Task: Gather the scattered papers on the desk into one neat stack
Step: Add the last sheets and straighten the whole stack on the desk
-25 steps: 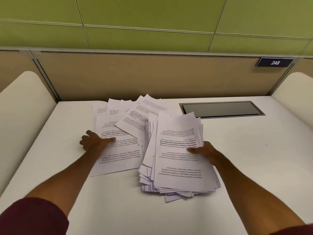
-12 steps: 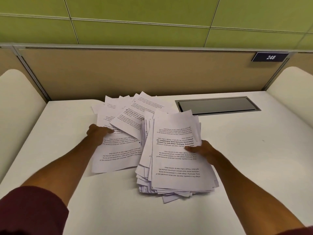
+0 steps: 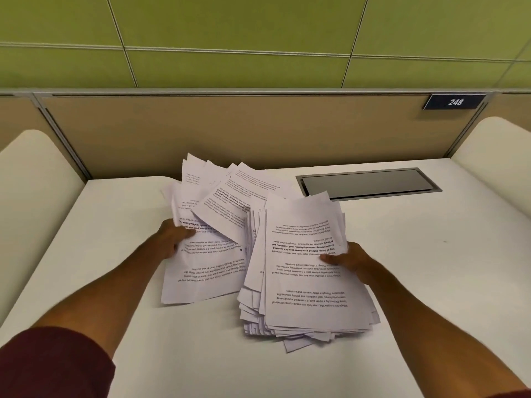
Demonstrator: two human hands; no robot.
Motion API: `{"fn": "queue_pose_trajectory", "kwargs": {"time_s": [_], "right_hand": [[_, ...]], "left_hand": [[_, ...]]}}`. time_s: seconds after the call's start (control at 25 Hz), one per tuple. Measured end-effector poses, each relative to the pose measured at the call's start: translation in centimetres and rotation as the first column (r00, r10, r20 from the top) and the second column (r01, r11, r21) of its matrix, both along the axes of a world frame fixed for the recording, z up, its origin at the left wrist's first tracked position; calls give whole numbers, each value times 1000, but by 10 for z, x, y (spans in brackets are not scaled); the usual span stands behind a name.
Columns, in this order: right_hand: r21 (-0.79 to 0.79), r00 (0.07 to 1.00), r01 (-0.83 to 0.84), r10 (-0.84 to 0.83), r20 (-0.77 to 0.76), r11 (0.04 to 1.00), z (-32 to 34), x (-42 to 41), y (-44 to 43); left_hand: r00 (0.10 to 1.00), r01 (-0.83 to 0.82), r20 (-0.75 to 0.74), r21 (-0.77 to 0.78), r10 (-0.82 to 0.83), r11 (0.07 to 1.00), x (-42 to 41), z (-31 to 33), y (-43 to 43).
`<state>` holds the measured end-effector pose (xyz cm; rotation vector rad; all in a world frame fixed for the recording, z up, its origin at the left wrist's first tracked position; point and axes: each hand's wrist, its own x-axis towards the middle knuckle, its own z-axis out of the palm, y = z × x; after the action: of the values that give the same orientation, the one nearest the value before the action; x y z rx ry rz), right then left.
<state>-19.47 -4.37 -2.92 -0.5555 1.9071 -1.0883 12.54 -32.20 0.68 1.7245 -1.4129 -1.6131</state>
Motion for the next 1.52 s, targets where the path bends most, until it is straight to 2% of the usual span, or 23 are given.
{"fn": "queue_pose_trajectory", "kwargs": {"time_s": [0.2, 0.32, 0.64, 1.0, 1.12, 1.28, 1.36, 1.44, 1.52], "right_hand": [[21, 999, 28, -27, -38, 999, 2, -9, 15], [39, 998, 21, -19, -53, 999, 4, -11, 17], [18, 1000, 12, -12, -2, 1000, 13, -12, 16], [-76, 996, -47, 52, 78, 996, 22, -10, 22], [-94, 994, -47, 55, 90, 994, 22, -10, 24], [-111, 990, -50, 64, 128, 993, 22, -13, 25], [-77, 989, 6, 6, 149, 997, 24, -14, 23], [-90, 978, 59, -40, 206, 994, 23, -19, 22], [-197, 960, 68, -10, 281, 978, 21, -27, 20]], "left_hand": [[984, -161, -103, -132, 148, 978, 37, 14, 0], [958, -258, -174, -160, 230, 953, 61, 34, -5], [929, -321, -233, -122, 287, 939, 101, 84, 21], [787, -512, -450, -95, 422, 854, 107, 111, 74], [817, -436, -462, -101, 346, 894, 95, 120, 88], [923, -206, -342, -57, 175, 977, 48, 104, 127], [953, -84, -293, -1, 80, 996, 21, 77, 149], [966, 66, -255, 88, -41, 994, -2, 50, 169], [962, 241, -173, 170, -212, 955, -23, 30, 185]]}}
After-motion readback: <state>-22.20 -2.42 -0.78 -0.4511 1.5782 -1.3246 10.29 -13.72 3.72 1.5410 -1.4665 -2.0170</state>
